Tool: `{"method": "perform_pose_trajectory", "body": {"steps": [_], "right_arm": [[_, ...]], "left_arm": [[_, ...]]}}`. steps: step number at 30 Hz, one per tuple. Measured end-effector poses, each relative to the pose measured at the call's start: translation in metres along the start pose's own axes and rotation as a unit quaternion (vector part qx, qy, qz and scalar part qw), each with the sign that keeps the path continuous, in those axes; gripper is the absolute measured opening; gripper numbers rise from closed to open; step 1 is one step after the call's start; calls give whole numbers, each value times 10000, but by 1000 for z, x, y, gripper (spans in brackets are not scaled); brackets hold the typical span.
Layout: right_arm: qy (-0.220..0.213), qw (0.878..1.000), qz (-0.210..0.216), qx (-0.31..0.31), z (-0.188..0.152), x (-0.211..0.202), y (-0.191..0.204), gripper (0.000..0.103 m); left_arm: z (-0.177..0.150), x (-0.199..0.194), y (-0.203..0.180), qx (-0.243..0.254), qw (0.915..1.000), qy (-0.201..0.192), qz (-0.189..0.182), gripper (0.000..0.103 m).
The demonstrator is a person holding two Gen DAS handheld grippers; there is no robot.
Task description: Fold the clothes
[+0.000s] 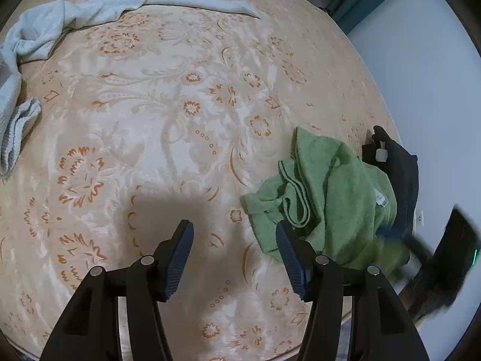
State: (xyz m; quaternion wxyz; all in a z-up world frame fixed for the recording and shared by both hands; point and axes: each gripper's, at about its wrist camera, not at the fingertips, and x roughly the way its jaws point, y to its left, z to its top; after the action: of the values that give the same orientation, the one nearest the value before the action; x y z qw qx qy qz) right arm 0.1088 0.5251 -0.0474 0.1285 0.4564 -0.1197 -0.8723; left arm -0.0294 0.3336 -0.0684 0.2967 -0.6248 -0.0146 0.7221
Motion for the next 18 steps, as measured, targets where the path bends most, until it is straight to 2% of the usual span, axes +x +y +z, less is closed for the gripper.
{"method": "perform_pose_trajectory", "body": {"steps": [2, 4, 7, 10, 12, 14, 18], "right_arm": [[371, 9979, 235, -480, -16, 18, 33, 73], [741, 9943, 166, -743, -41, 30, 55, 73], [1283, 9892, -215, -680, -73, 39, 59, 73], [1420, 9869, -641, -430, -91, 21, 47, 73], [1255, 9870, -976, -252, -91, -5, 36, 73], [842, 9875, -1328, -102, -82, -38, 23, 73], [-258, 9891, -1417, 295, -41, -82, -9, 73]], "left_arm": [[-3, 4, 0, -20, 10000, 46, -63, 59], [-6, 8, 0, -18, 9999, 107, -124, 59], [-12, 16, -3, 3, 9997, 207, -158, 59], [-21, 22, -5, 47, 9995, 298, -128, 59], [-27, 24, -7, 114, 9992, 345, -145, 59], [-31, 25, -10, 160, 9989, 373, -226, 59], [-31, 21, -19, 175, 9988, 331, -321, 59]]}}
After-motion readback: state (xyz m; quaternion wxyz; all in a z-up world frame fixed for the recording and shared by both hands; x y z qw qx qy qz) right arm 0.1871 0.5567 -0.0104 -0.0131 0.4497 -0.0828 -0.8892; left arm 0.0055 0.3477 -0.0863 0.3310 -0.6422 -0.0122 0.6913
